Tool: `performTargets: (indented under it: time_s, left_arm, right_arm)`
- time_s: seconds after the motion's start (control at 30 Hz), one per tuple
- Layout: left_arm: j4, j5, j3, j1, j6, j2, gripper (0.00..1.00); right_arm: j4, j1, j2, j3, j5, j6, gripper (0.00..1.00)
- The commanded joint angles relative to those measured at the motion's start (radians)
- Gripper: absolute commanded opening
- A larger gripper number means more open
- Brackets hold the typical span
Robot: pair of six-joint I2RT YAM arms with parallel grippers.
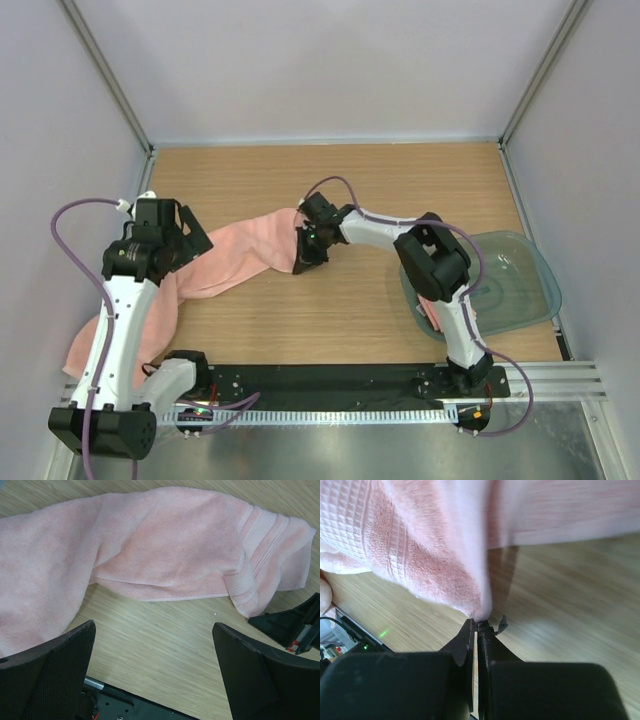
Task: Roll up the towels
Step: Move the towel to the center of the board
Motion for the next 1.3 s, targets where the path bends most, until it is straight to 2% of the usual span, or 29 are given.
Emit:
performTargets:
  time_s: [0.0,0.07,0.1,0.33,0.57,0.7,0.8,1.0,1.1,1.27]
  left_arm:
    - [-0.018,0.038,0.002,0.006,0.018,-0.024,1.0]
    - [-0.001,0.087,-0.002,0.005,0.019,-0.039,1.0]
    - [0.011,0.113,-0.011,0.005,0.033,-0.044,1.0]
    - [0.036,0.236,-0.031,-0.012,0.035,-0.021,1.0]
    - [0.033,0.276,-0.08,-0.089,0.004,0.014,0.98]
    - [0.041,0.288,-0.123,-0.112,-0.019,0.016,0.97]
    - [0.054,0.308,-0.165,-0.119,-0.031,0.016,0.91]
    - [0.038,0.3,-0.216,-0.164,-0.068,0.048,0.87]
    - [0.038,0.264,-0.23,-0.23,-0.1,0.063,0.86]
    - [0.022,0.253,-0.227,-0.337,-0.128,0.186,0.86]
  right_arm:
    - [-0.022,-0.139,-0.14,-0.043,0.043,-0.041,0.01]
    - [-0.045,-0.211,-0.203,-0.059,0.044,-0.058,0.01]
    - [-0.054,-0.288,-0.217,-0.057,0.04,-0.081,0.01]
    - [-0.171,-0.618,-0.272,0.048,0.027,-0.112,0.01]
    - [-0.238,-0.797,-0.26,0.176,0.08,-0.12,0.01]
    - [-0.286,-0.824,-0.241,0.254,0.112,-0.129,0.01]
    - [-0.292,-0.863,-0.209,0.32,0.097,-0.117,0.01]
    - [-0.379,-0.917,-0.013,0.627,0.013,-0.1,0.01]
    - [-0.341,-0.916,-0.025,0.61,-0.01,-0.092,0.01]
    - [-0.309,-0.911,-0.057,0.483,-0.027,-0.12,0.01]
